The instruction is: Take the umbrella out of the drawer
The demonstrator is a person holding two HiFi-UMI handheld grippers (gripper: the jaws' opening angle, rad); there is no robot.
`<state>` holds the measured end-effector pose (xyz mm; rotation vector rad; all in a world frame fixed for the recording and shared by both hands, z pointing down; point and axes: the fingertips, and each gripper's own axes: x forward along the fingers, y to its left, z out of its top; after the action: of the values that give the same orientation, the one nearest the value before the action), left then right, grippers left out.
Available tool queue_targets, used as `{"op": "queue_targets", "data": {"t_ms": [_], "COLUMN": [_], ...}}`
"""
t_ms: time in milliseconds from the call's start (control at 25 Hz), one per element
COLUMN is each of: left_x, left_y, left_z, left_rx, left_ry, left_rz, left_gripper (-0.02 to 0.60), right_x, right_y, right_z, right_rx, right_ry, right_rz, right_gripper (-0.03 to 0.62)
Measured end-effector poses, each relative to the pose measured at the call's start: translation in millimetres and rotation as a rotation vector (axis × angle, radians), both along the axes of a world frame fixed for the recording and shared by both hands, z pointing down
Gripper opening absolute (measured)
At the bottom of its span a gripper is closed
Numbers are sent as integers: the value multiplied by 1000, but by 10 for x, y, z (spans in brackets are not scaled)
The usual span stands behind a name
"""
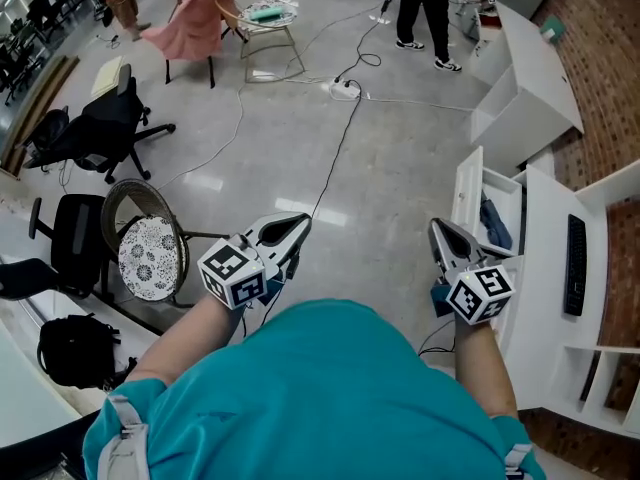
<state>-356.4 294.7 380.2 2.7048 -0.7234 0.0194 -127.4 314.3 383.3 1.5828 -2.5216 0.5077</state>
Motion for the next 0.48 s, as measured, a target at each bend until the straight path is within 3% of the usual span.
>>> {"op": "queue_targets", "data": {"t_ms": [480], "left_x": [-463], "left_y": [-358], "left_z": [-77], "left_rx": [20], "left_ry": [10], "left_rz": [66], "left_gripper": [15], "right_x": [-335], "right_y": [-220], "right_z": [-189], "right_rx": [37], "right_ry": [9], "right_rz": [97], "right_gripper": [21]}}
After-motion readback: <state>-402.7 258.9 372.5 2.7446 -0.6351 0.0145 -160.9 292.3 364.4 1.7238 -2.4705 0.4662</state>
